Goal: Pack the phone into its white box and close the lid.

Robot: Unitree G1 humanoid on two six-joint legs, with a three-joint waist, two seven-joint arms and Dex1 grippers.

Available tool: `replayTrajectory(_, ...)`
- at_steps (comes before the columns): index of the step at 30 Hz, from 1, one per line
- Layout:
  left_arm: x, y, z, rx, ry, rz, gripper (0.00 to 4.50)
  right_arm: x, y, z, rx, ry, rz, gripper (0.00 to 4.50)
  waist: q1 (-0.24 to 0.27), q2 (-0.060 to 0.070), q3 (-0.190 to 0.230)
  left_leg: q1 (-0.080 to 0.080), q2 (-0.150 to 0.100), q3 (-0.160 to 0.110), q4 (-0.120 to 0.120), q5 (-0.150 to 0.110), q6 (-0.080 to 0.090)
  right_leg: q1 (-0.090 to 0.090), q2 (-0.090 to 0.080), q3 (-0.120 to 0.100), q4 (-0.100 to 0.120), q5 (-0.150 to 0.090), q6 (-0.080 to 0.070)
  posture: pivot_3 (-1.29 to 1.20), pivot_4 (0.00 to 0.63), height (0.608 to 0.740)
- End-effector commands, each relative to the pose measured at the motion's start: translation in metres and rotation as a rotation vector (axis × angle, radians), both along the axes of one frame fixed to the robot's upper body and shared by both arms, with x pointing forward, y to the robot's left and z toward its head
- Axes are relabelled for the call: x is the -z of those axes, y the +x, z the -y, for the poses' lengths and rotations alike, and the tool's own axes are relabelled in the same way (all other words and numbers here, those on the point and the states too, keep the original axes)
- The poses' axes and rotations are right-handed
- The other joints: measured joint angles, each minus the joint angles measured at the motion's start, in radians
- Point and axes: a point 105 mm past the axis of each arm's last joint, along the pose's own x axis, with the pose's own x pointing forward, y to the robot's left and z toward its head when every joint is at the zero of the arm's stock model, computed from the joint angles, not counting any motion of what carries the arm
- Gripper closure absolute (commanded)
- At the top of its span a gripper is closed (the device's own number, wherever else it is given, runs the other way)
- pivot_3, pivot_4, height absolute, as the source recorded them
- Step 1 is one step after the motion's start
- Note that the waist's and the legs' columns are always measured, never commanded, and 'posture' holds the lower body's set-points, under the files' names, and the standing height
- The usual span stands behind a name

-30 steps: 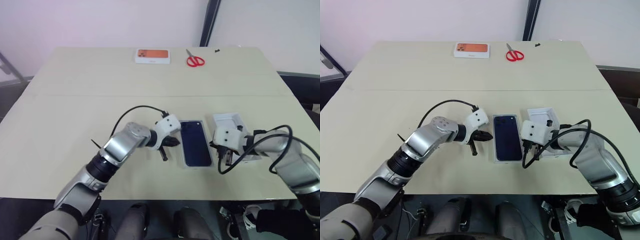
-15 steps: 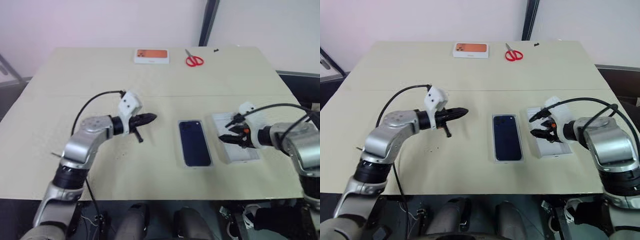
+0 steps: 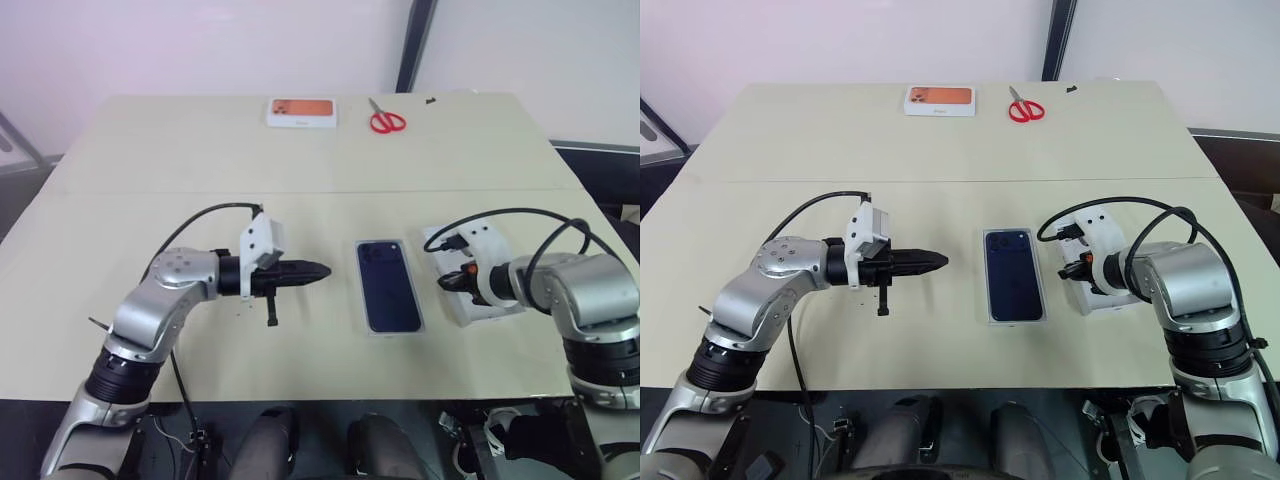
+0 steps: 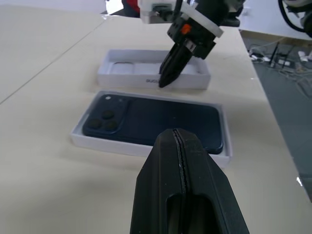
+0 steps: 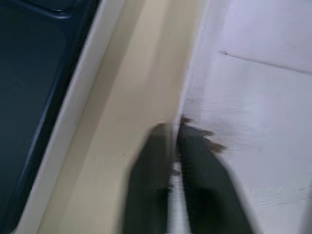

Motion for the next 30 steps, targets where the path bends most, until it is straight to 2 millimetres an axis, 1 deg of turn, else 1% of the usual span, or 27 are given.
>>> replayTrajectory(1,-0.008,-0.004,0.0,0.009,-0.017,0.04,4.5,-0.031,0.01,-0.002,0.003,0.041,0.109,4.44,-0.001,0.0,0.0,0.0,0.0,0.0,0.0,0.0,0.0,0.0,0.0,0.0,0.0,0.0,0.0,0.0,0.15,0.74)
replayTrajectory(3,-0.011,0.002,-0.005,-0.036,-0.03,0.051,4.5,-0.056,0.017,-0.009,-0.029,0.116,0.201,4.44,-0.003,0.001,0.001,0.0,0.0,0.0,0.0,0.0,0.0,0.0,0.0,0.0,0.0,0.0,0.0,0.0,0.15,0.74)
replayTrajectory(5,-0.017,0.015,-0.014,-0.127,-0.062,0.074,4.5,-0.089,0.02,-0.027,-0.109,0.309,0.295,4.44,-0.006,0.002,0.001,0.0,0.0,0.0,0.0,0.0,0.0,0.0,0.0,0.0,0.0,0.0,0.0,0.0,0.15,0.74)
replayTrajectory(6,-0.02,0.021,-0.019,-0.175,-0.084,0.085,4.5,-0.1,0.018,-0.036,-0.155,0.415,0.314,4.44,-0.009,0.002,0.001,0.0,0.0,0.0,0.0,0.0,0.0,-0.001,0.0,0.0,0.001,0.0,0.0,0.0,0.15,0.74)
replayTrajectory(7,-0.023,0.027,-0.024,-0.215,-0.105,0.089,4.5,-0.107,0.015,-0.045,-0.203,0.506,0.32,4.44,-0.013,0.002,0.001,0.0,0.0,0.0,-0.001,0.0,0.0,0.0,0.001,0.0,0.001,0.0,0.0,0.0,0.15,0.74)
replayTrajectory(8,-0.026,0.031,-0.029,-0.246,-0.124,0.095,4.5,-0.113,0.009,-0.058,-0.274,0.601,0.322,4.44,-0.015,0.001,0.001,0.0,0.0,0.0,-0.001,0.0,0.0,0.0,0.001,0.0,0.001,0.0,0.0,0.0,0.15,0.74)
replayTrajectory(10,-0.031,0.037,-0.038,-0.299,-0.139,0.123,4.5,-0.117,-0.002,-0.083,-0.396,0.765,0.3,4.44,-0.016,0.001,0.001,0.0,0.0,0.0,-0.001,0.0,0.001,0.0,0.001,0.0,0.001,0.0,0.0,0.0,0.15,0.74)
replayTrajectory(11,-0.033,0.041,-0.043,-0.328,-0.147,0.139,4.5,-0.117,-0.007,-0.095,-0.435,0.839,0.278,4.44,-0.018,0.001,0.001,0.0,0.0,0.0,-0.001,0.0,0.001,0.0,0.001,0.0,0.0,0.0,0.0,0.0,0.15,0.74)
replayTrajectory(13,-0.041,0.052,-0.052,-0.405,-0.164,0.184,4.5,-0.109,-0.016,-0.114,-0.474,0.938,0.216,4.44,-0.017,0.001,0.001,0.0,0.0,0.0,-0.001,0.0,0.001,0.0,0.0,0.0,0.001,0.0,0.0,0.0,0.15,0.74)
replayTrajectory(15,-0.053,0.065,-0.062,-0.475,-0.197,0.221,4.5,-0.095,-0.024,-0.131,-0.471,1.006,0.138,4.44,-0.016,0.001,0.001,0.0,0.0,0.0,0.0,0.0,0.0,0.0,0.0,-0.001,0.001,0.0,0.0,0.0,0.15,0.74)
replayTrajectory(17,-0.058,0.067,-0.065,-0.466,-0.207,0.222,4.5,-0.088,-0.031,-0.143,-0.426,1.082,0.078,4.44,-0.015,0.001,0.001,0.0,0.0,0.0,0.0,0.0,0.0,0.0,0.0,-0.001,0.001,0.0,0.0,0.0,0.15,0.74)
replayTrajectory(19,-0.055,0.06,-0.062,-0.402,-0.186,0.184,4.5,-0.082,-0.036,-0.149,-0.337,1.145,-0.004,4.44,-0.022,0.002,0.001,-0.001,0.0,0.001,0.001,0.001,-0.002,0.0,-0.001,0.0,0.0,0.0,0.0,0.0,0.15,0.74)
replayTrajectory(21,-0.046,0.049,-0.059,-0.333,-0.148,0.143,4.5,-0.074,-0.038,-0.154,-0.276,1.169,-0.041,4.44,-0.029,0.002,0.001,-0.001,0.0,0.002,0.001,0.001,-0.002,0.0,-0.001,0.0,0.0,0.0,0.001,0.0,0.15,0.74)
replayTrajectory(25,-0.021,0.027,-0.052,-0.208,-0.048,0.052,4.5,-0.056,-0.041,-0.163,-0.151,1.2,-0.092,4.44,-0.045,0.002,0.001,0.0,0.001,0.001,0.0,-0.001,0.002,-0.001,0.001,0.0,0.001,0.0,0.001,0.0,0.15,0.74)
replayTrajectory(30,-0.003,0.017,-0.044,-0.129,0.022,0.0,4.5,-0.044,-0.043,-0.17,-0.03,1.223,-0.129,4.44,-0.043,0.002,0.001,0.0,0.001,0.001,0.0,-0.002,0.003,-0.001,0.001,0.0,0.001,0.0,0.0,0.0,0.15,0.74)
